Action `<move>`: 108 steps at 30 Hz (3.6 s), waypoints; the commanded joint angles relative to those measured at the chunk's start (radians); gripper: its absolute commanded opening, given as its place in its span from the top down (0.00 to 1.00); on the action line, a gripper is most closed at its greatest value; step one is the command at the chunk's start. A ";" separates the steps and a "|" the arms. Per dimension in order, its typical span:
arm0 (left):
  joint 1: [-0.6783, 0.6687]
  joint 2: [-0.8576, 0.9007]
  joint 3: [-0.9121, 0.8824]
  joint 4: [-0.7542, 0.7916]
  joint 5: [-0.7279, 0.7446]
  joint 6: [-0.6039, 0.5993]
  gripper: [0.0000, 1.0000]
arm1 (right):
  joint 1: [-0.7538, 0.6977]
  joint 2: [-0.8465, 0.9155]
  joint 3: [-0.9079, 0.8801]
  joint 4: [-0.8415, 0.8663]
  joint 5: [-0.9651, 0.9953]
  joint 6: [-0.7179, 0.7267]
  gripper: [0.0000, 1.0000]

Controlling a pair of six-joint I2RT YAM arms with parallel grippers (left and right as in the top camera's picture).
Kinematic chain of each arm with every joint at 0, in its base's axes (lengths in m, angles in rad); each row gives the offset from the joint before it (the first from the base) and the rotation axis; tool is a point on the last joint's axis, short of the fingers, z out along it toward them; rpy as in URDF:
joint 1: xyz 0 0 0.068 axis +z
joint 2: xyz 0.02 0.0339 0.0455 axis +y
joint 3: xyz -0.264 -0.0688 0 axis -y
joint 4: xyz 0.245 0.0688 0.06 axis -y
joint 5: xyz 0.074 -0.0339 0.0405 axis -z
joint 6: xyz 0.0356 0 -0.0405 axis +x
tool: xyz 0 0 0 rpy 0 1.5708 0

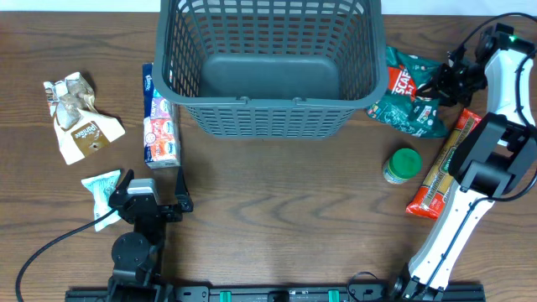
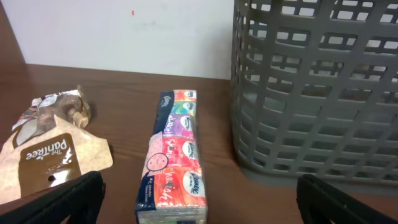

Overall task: Pack container
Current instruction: 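Close the right gripper on the green Nescafe bag and lift it, then carry the Nescafe bag into the basket and release it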

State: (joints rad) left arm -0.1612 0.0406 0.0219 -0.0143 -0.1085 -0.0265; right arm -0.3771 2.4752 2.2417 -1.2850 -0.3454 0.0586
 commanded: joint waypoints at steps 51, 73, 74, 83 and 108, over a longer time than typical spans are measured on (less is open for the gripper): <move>-0.001 0.002 -0.010 -0.037 -0.011 -0.006 0.01 | 0.586 -0.755 -0.004 0.451 0.154 -0.377 0.99; -0.001 0.002 -0.010 -0.037 -0.011 -0.006 0.01 | 0.699 -0.258 -0.004 0.286 0.095 -0.418 0.99; -0.001 0.002 -0.010 -0.037 -0.011 -0.006 0.01 | 0.699 -0.249 -0.004 0.279 0.095 -0.418 0.99; -0.001 0.002 -0.010 -0.037 -0.011 -0.006 0.02 | 0.697 -0.248 -0.005 0.243 0.094 -0.418 0.35; -0.001 0.002 -0.010 -0.037 -0.011 -0.006 0.01 | 0.323 -0.615 0.295 -0.180 0.494 0.338 0.01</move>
State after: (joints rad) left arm -0.1612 0.0402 0.0219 -0.0177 -0.1081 -0.0265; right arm 0.0261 1.8091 2.5626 -1.3861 0.0654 0.1257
